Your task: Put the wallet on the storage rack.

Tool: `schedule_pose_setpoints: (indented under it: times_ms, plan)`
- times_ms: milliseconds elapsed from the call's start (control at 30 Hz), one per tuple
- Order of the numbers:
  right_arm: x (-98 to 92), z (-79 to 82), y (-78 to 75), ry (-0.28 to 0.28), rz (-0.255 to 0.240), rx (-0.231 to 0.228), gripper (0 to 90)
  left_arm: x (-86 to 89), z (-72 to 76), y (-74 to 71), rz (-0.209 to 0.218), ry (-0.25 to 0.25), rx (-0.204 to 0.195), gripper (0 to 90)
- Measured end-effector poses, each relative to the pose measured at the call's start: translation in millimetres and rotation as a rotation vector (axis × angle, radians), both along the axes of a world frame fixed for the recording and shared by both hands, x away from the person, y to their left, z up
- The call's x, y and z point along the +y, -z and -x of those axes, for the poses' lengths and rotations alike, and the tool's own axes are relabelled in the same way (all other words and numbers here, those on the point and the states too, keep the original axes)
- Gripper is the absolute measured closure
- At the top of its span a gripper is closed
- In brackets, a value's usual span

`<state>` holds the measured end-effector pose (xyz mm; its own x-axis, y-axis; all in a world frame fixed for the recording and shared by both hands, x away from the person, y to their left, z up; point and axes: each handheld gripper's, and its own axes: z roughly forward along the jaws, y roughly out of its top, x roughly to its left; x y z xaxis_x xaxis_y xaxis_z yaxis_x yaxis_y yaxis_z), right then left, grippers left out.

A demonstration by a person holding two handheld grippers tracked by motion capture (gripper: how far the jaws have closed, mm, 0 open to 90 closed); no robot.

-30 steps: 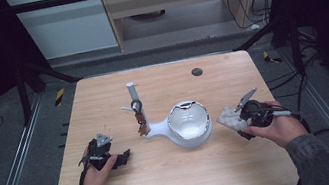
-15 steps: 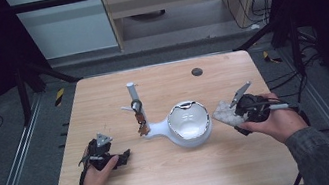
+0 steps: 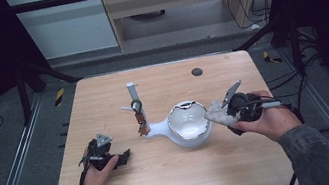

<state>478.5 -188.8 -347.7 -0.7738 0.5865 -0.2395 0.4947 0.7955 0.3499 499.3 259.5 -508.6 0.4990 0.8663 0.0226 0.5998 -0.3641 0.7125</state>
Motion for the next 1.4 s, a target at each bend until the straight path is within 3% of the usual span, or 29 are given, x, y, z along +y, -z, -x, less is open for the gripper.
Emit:
schedule_pose_setpoints:
  times_ms: [300,633,933,1400]
  plan:
    - [5.7,-1.8,-11.9,-0.003,0.005,-0.011,30.3,0.0,-0.2,0.1,0.001,0.0,-0.002,0.0]
    - [27.5,3.3,-22.5,-0.075,0.043,-0.046,30.5,-0.1,-0.2,0.1,0.002,-0.001,-0.002,0.0]
    - [42.5,5.9,-19.3,-0.107,0.094,-0.042,30.5,0.0,-0.2,0.0,0.002,0.0,-0.001,0.0]
    - [65.7,-4.8,-1.9,-0.147,0.151,-0.005,30.5,0.1,-0.4,0.1,0.002,0.001,-0.001,0.0]
